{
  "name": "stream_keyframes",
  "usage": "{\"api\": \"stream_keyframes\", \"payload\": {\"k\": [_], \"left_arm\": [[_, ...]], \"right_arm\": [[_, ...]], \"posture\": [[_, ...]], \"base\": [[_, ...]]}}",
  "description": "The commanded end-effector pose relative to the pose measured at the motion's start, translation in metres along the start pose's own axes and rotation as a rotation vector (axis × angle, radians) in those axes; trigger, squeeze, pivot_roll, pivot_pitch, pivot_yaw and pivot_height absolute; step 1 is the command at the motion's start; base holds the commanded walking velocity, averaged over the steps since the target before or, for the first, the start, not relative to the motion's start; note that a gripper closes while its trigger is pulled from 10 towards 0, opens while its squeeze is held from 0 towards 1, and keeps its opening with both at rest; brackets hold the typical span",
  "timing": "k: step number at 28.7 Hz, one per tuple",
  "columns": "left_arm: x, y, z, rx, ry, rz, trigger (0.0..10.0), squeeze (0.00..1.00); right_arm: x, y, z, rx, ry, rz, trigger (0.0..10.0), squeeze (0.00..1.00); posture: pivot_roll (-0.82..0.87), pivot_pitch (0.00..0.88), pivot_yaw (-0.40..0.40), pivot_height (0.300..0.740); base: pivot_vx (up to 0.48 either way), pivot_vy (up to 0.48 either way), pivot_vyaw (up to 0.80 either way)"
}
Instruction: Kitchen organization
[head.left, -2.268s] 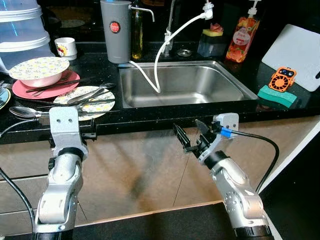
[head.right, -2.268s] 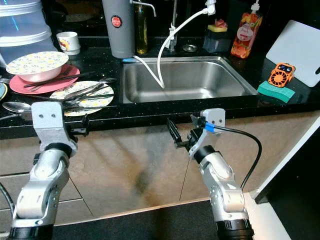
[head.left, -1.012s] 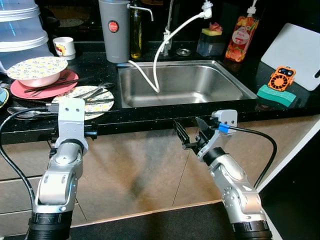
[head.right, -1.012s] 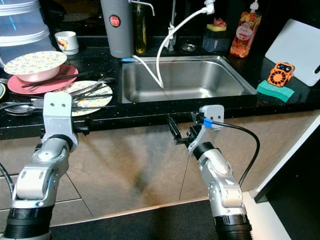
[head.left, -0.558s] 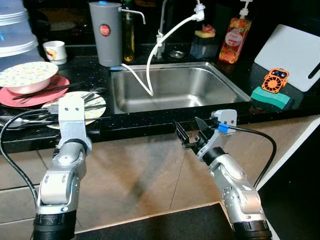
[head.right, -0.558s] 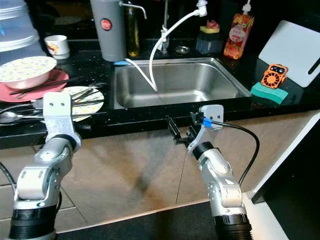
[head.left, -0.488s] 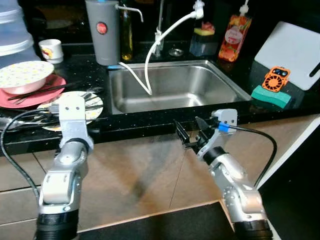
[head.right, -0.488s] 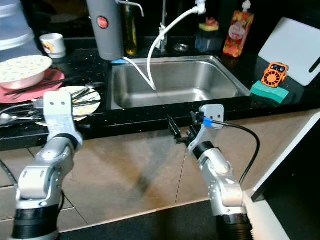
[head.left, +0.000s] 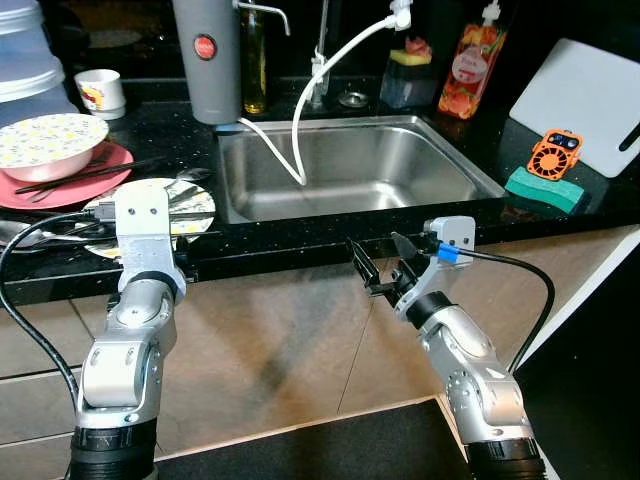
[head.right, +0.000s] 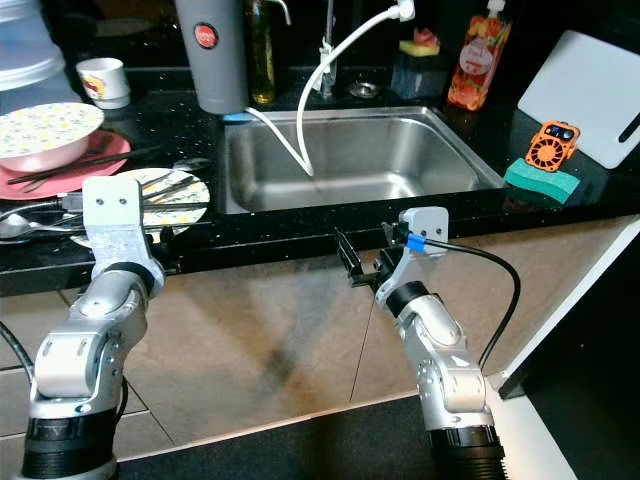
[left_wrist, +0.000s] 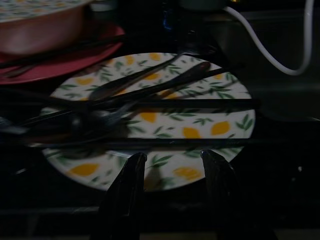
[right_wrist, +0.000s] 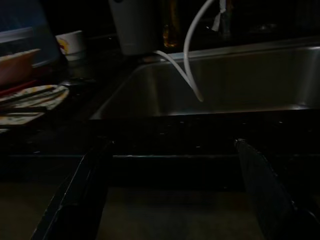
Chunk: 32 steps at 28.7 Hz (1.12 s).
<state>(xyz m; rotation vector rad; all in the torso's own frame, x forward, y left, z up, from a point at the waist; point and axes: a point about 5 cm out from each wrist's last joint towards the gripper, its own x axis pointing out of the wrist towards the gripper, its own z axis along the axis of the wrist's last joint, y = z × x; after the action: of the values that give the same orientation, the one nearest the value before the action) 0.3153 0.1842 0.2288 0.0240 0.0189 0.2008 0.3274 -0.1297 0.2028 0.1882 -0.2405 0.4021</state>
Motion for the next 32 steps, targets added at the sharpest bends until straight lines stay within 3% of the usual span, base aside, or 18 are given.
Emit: {"api": "stream_keyframes", "payload": {"k": [1,8,9,10,11,18,19,20,23,25,27,28,29,32], "left_arm": [[0.000,0.004,-0.006,0.007,0.026,0.032,10.0,0.00],[0.000,0.010,-0.007,-0.003,0.035,0.063,10.0,0.00],[0.000,0.010,-0.007,-0.006,0.036,0.063,0.8,0.00],[-0.001,0.010,-0.006,-0.021,0.031,0.059,0.8,0.00],[-0.001,0.009,-0.005,-0.033,0.026,0.042,0.0,0.00],[-0.004,0.013,-0.007,-0.008,0.019,0.074,0.0,0.00],[-0.005,0.013,-0.007,0.004,0.017,0.069,3.5,0.00],[-0.006,0.013,-0.008,0.007,0.014,0.064,9.9,0.00],[-0.019,0.005,0.005,0.022,-0.165,-0.050,10.0,0.00],[-0.027,0.003,0.004,0.014,-0.219,-0.106,10.0,0.00],[-0.030,0.003,0.003,0.016,-0.233,-0.125,10.0,0.00],[-0.036,0.001,-0.003,0.026,-0.232,-0.166,10.0,0.00],[-0.050,-0.002,-0.021,0.100,-0.191,-0.245,10.0,0.00],[-0.061,-0.001,-0.035,0.104,-0.160,-0.276,10.0,0.00]], "right_arm": [[-0.003,-0.001,-0.003,0.003,0.016,-0.002,10.0,0.00],[-0.003,0.000,-0.004,0.004,0.019,0.000,10.0,0.00],[-0.003,0.000,-0.004,0.004,0.019,0.000,10.0,0.00],[-0.003,0.000,-0.004,0.004,0.019,0.001,10.0,0.00],[-0.003,0.000,-0.004,0.004,0.019,0.001,10.0,0.00],[-0.004,0.000,-0.005,0.002,0.025,0.002,10.0,0.00],[-0.005,0.000,-0.006,0.002,0.027,0.002,10.0,0.00],[-0.005,-0.001,-0.006,0.002,0.031,0.002,10.0,0.00],[-0.010,-0.002,-0.013,0.004,0.051,0.001,10.0,0.00],[-0.016,-0.005,-0.018,0.013,0.054,-0.009,10.0,0.00],[-0.018,-0.006,-0.020,0.015,0.055,-0.013,10.0,0.00],[-0.023,-0.007,-0.025,-0.003,0.074,-0.013,10.0,0.00],[-0.033,-0.008,-0.034,-0.028,0.113,-0.018,10.0,0.00],[-0.042,-0.007,-0.040,-0.044,0.139,-0.012,10.0,0.00]], "posture": [[-0.04,0.105,-0.032,0.740],[-0.04,0.102,-0.032,0.740],[-0.04,0.102,-0.032,0.740],[-0.04,0.101,-0.032,0.740],[-0.04,0.100,-0.031,0.740],[-0.04,0.091,-0.030,0.740],[-0.04,0.091,-0.030,0.740],[-0.04,0.090,-0.030,0.740],[-0.04,0.086,-0.032,0.740],[-0.04,0.085,-0.033,0.740],[-0.04,0.085,-0.033,0.740],[-0.04,0.087,-0.034,0.740],[-0.04,0.091,-0.033,0.740],[-0.04,0.104,-0.031,0.740]], "base": [[0.000,0.000,0.00],[0.000,0.000,0.00],[0.000,0.000,0.00],[0.000,0.000,0.00],[0.000,0.000,0.00],[0.000,0.000,0.00],[0.000,0.000,0.00],[0.000,0.000,0.00],[0.000,0.000,0.00],[0.000,0.000,0.00],[0.000,0.000,0.00],[0.000,0.000,0.00],[0.000,0.000,0.00],[0.000,0.000,0.00]]}}
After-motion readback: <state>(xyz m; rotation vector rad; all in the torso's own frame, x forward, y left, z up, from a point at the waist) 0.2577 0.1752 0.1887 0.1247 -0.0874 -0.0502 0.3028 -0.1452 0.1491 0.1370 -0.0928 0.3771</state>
